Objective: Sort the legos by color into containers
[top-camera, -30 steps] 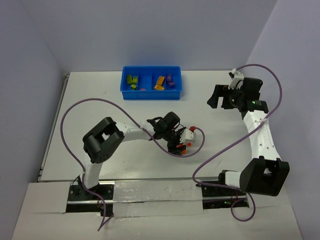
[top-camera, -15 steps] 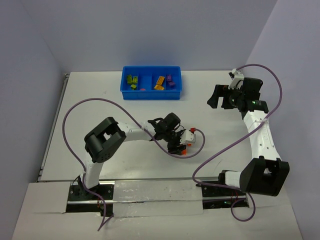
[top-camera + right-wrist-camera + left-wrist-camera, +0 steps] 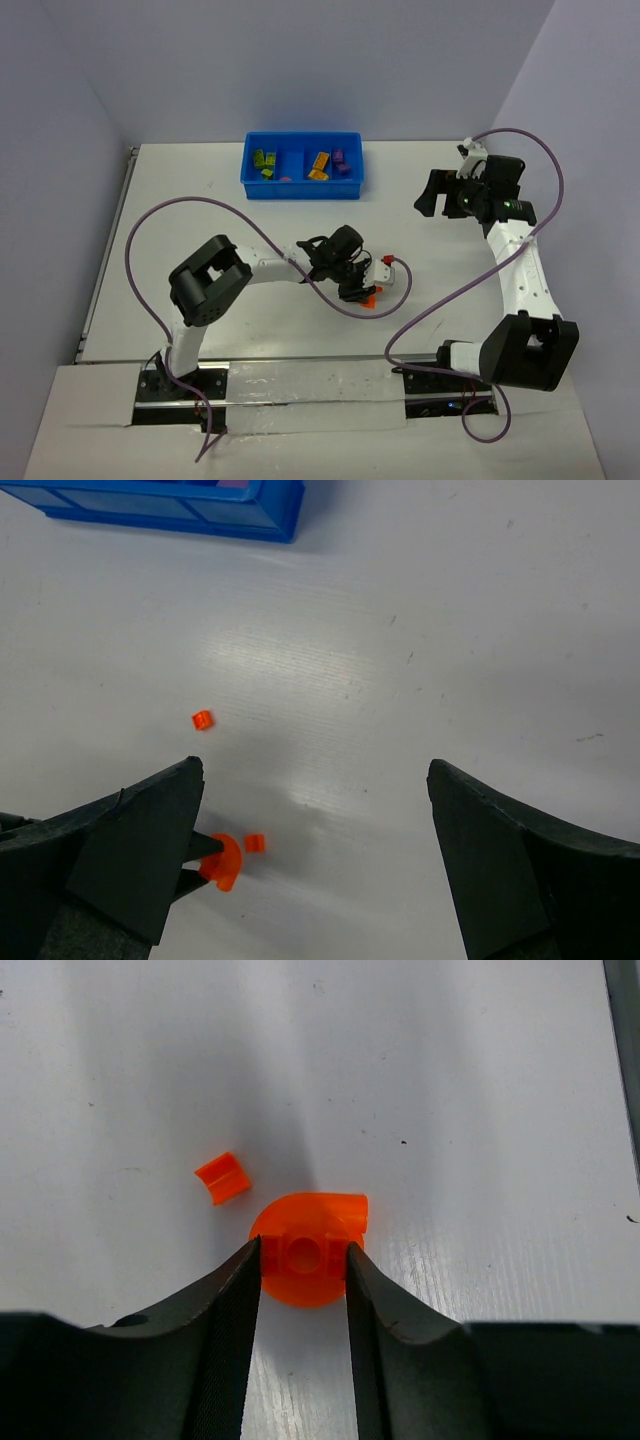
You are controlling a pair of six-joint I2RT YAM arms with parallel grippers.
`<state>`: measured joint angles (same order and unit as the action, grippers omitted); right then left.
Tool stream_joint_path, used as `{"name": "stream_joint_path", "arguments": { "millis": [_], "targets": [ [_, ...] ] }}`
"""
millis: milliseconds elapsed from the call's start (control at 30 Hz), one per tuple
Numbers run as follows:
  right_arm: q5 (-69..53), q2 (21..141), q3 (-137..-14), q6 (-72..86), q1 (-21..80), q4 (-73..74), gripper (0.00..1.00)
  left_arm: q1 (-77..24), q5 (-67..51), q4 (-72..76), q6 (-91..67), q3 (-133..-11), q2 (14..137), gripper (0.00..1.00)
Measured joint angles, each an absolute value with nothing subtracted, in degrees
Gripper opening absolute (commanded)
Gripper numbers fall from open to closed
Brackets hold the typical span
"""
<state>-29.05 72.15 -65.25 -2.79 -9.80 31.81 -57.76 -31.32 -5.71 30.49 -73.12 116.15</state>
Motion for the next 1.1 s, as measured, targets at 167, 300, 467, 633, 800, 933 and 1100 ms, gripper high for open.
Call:
{"name": "stream_joint_path", "arguments": {
  "millis": [167,300,467,633,800,933,1100],
  "targets": [
    [-29.28,72.6,-65.25,-2.79,-9.8,31.81,1.0,-57.56,-31.33,-7.54,28.91,-73.12,115.09,0.28],
    [-29.69,72.97,-65.3,-2.55,-9.8,31.81,1.0,-55.74,-32.42,-10.69,25.46,-73.12,110.87,0.24],
    [-30.1,73.52,-65.71,-2.35,-9.8,31.93,1.0,-47.84,-34.69,-15.92,21.31,-74.7,102.97,0.18],
    [-30.7,73.61,-65.71,-2.33,-9.8,31.97,1.0,-36.67,-33.45,-20.22,17.9,-82.34,100.39,0.17],
    [-31.09,74.21,-65.71,-2.32,-9.8,31.99,1.0,-28.49,-28.98,-20.35,13.81,-91.36,102.56,0.17],
    [-31.13,75.03,-65.73,-2.33,-9.8,32.0,1.0,-25.49,-24.97,-18.55,11.29,-98.2,108.71,0.16],
    [-31.14,75.65,-65.9,-2.23,-9.8,32.17,1.0,-23.71,-20.16,-16.77,8.92,-104.59,118.44,0.17]
  ]
}}
